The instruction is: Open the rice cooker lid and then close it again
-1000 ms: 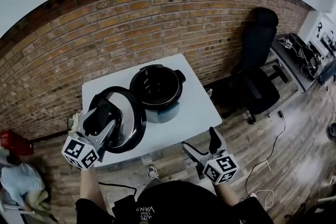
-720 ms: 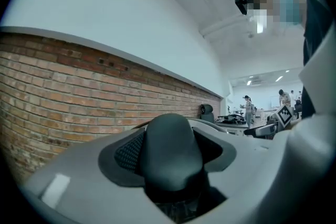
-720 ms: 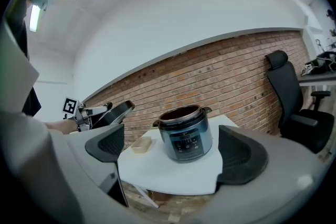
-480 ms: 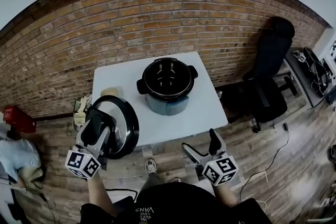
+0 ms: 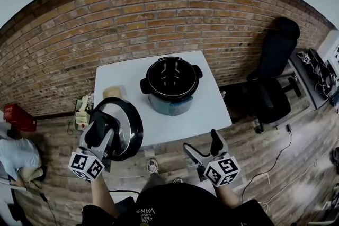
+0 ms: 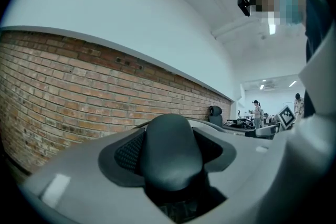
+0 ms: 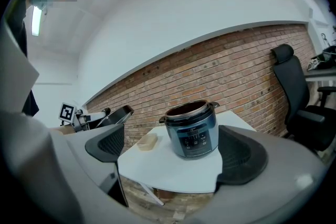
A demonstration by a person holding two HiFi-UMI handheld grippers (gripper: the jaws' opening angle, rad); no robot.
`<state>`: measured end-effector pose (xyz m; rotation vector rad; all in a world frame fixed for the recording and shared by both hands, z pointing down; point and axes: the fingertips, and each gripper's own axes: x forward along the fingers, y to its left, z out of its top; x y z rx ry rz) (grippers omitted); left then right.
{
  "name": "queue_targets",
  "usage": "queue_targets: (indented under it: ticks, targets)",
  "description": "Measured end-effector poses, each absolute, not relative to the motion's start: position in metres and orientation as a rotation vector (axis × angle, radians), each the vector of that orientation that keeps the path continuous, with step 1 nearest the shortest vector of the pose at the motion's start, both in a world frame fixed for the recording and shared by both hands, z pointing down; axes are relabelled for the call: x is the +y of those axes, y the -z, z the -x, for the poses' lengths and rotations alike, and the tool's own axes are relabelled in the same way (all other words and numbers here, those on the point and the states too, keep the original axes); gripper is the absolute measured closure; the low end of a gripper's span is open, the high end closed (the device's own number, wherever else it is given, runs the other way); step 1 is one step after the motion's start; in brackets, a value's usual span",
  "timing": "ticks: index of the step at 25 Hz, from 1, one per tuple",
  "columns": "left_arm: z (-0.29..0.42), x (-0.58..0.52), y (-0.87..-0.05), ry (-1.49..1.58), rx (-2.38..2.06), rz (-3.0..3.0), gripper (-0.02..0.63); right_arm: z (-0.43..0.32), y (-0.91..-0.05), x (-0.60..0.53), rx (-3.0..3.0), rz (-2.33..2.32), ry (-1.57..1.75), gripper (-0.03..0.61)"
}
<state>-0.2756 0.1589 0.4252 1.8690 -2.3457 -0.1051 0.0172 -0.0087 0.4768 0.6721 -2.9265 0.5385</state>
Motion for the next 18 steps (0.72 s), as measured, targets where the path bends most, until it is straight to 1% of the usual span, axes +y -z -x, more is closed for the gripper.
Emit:
queue_targets:
  ticks: [7, 18]
  targets:
    - [0.285, 0.122, -0.419, 0.080, -2.276, -1.994, 0.333, -0.010, -0.474, -0.021, -2.923, -0.738, -0.539, 0.020]
    - [0.295, 0.032, -0.399, -0.027, -2.079, -2.270, 0.333, -0.004, -0.473, -0.046, -2.902, -0.933, -0.554, 0.020]
